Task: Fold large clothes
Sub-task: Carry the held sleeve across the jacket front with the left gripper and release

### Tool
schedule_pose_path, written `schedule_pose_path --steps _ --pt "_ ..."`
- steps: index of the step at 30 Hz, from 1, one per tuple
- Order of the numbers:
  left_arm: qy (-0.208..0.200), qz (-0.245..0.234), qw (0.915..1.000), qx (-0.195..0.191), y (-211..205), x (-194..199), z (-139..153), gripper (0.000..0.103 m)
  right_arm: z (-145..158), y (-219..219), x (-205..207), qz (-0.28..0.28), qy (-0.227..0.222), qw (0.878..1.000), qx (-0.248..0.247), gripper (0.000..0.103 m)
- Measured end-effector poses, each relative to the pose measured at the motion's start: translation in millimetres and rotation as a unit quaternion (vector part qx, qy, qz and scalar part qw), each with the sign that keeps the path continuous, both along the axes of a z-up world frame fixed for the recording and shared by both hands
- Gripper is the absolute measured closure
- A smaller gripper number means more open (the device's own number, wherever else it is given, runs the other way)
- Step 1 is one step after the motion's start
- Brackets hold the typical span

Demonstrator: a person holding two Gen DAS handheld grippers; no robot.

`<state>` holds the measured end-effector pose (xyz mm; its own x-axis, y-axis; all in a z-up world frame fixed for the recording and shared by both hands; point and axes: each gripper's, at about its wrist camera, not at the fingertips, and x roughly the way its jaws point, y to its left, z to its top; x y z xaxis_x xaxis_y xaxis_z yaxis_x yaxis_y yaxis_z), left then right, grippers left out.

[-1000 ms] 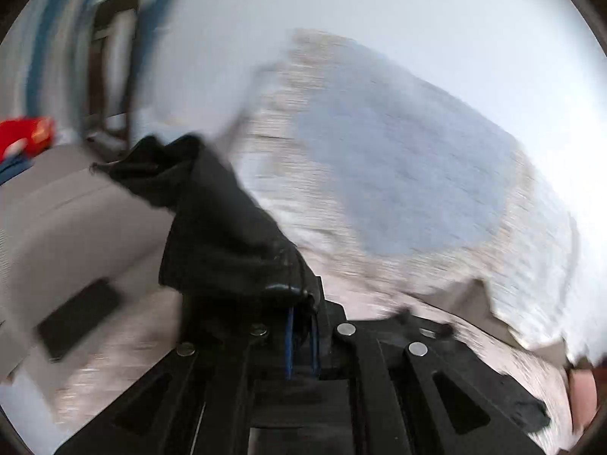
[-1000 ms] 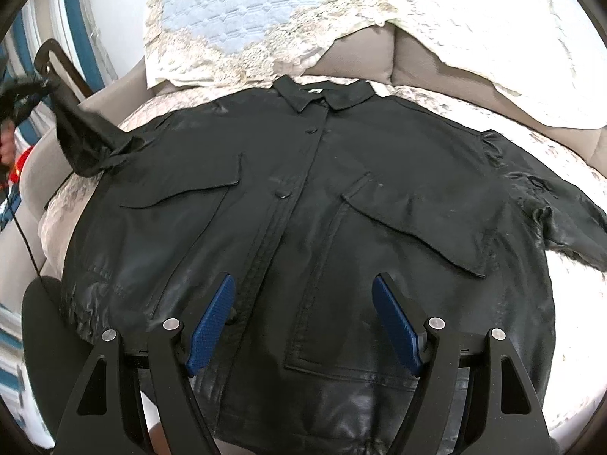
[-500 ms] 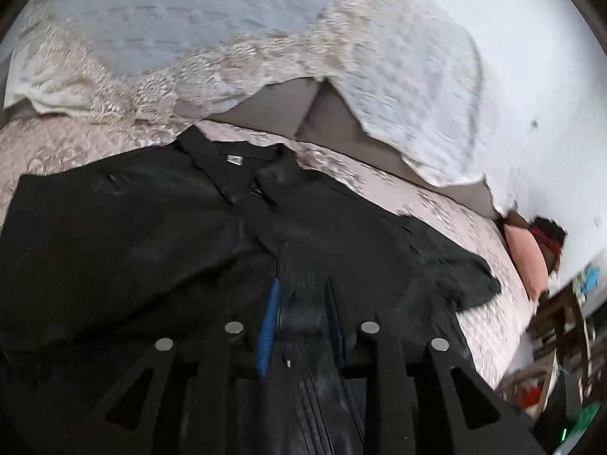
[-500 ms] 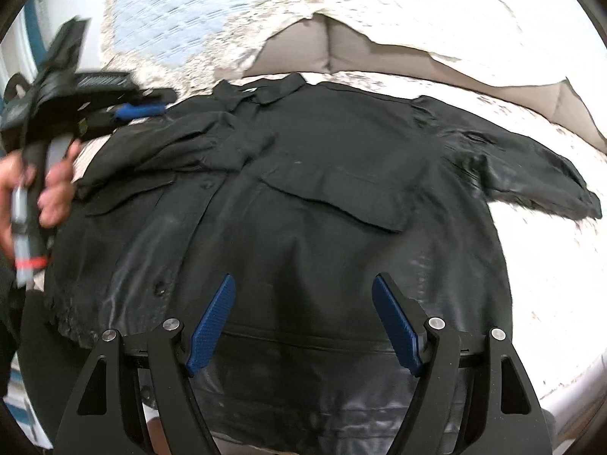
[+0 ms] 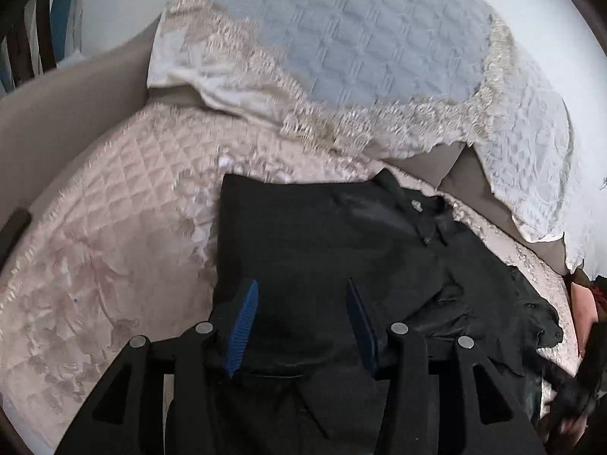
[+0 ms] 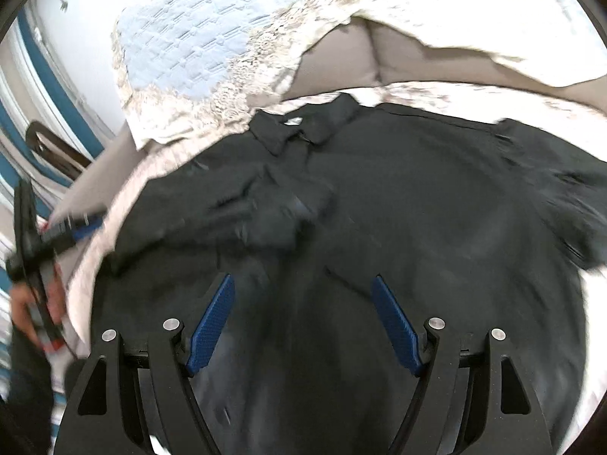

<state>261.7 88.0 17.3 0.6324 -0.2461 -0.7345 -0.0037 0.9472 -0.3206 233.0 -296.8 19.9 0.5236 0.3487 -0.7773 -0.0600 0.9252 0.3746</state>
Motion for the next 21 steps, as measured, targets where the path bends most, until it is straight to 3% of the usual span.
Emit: schedule_pose_path --steps 5,6,8,9,10,13,15,19,21 --pt "0.042 -0.016 0.9990 0.004 -6 12 -39 0.053 -51 18 67 -0.004 0.087 0.996 0.026 0.028" --pt "0.045 -0.017 0.9988 0.006 -4 9 -43 0.053 -55 21 72 0.000 0.094 0.995 0.027 0.032" --pt "0.044 -0.021 0.9988 0.007 -5 9 -45 0.053 -50 29 80 0.003 0.085 0.996 -0.006 0.060" --pt "0.044 -0.021 0.9988 0.006 -5 9 -45 0.053 -46 30 83 0.003 0.080 0.997 -0.016 0.093" --pt "0.044 -0.020 0.9988 0.009 -5 11 -45 0.053 -38 28 87 0.003 0.069 0.998 -0.009 0.100" --pt "0.039 -0.017 0.9991 0.007 -4 19 -43 0.053 -13 19 96 0.000 0.024 1.000 0.008 0.100" --pt "0.034 -0.014 0.9993 0.009 -5 26 -44 0.053 -11 21 104 0.006 0.013 1.000 -0.005 0.100" --pt "0.043 -0.010 0.9989 0.015 -5 33 -53 0.053 -52 19 113 0.007 0.085 0.996 -0.035 0.099" --pt "0.038 -0.014 0.9991 0.010 -2 25 -45 0.053 -47 13 100 -0.002 0.075 0.997 -0.034 0.098"
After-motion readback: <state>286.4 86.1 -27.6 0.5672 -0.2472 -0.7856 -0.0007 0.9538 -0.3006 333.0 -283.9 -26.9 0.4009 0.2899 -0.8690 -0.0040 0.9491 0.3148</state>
